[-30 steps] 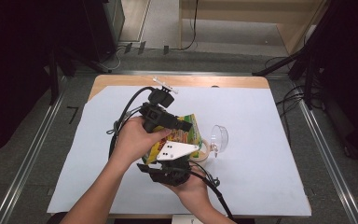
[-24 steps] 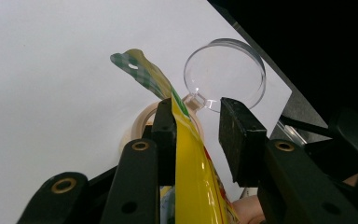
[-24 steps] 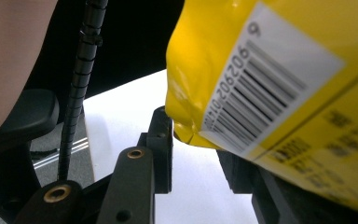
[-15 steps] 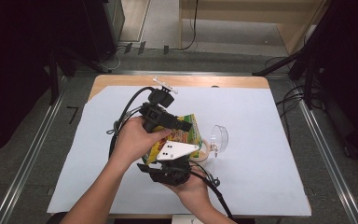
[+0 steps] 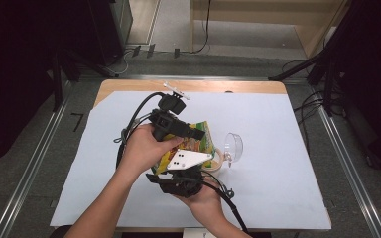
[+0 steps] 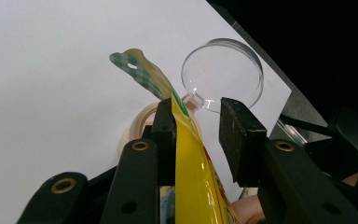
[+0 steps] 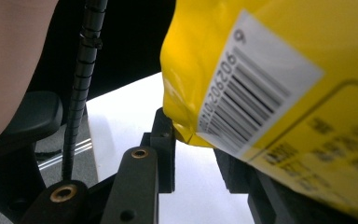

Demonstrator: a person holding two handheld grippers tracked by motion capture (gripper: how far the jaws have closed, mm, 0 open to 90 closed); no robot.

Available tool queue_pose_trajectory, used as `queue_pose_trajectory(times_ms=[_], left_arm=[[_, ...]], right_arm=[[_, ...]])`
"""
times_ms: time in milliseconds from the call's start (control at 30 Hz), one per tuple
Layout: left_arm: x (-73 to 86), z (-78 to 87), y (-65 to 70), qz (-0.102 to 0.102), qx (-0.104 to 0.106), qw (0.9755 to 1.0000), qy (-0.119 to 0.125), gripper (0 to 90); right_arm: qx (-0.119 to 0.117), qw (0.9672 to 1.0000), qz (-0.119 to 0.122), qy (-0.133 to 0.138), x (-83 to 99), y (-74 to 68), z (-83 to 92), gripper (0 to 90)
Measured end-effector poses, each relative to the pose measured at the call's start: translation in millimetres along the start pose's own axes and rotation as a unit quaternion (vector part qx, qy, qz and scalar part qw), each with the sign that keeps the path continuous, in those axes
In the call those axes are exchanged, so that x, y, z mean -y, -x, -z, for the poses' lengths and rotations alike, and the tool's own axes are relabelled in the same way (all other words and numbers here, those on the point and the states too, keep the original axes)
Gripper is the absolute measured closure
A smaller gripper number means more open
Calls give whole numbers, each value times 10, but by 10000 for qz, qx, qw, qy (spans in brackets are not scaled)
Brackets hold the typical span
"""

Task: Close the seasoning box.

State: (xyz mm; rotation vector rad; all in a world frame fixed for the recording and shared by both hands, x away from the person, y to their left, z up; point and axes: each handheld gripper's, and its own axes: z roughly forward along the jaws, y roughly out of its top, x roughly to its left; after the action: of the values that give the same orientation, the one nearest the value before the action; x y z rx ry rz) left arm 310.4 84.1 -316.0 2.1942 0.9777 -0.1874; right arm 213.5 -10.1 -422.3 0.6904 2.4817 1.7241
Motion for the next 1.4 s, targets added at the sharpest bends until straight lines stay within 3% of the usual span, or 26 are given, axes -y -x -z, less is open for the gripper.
queue_pose_trajectory(times_ms=[667, 1100, 1400], left_arm=[[4, -15, -8, 52, -6, 9998, -169, 718], [0, 11, 58, -103, -137, 9998, -133, 703], [-20, -14, -37, 90, 76, 9998, -149, 703]], right_arm=[[28, 10000, 12, -74, -2, -17, -5, 718], [-38, 10000, 5, 38, -2, -15, -1, 721], [136, 9998, 171, -40, -5, -19, -7, 713]])
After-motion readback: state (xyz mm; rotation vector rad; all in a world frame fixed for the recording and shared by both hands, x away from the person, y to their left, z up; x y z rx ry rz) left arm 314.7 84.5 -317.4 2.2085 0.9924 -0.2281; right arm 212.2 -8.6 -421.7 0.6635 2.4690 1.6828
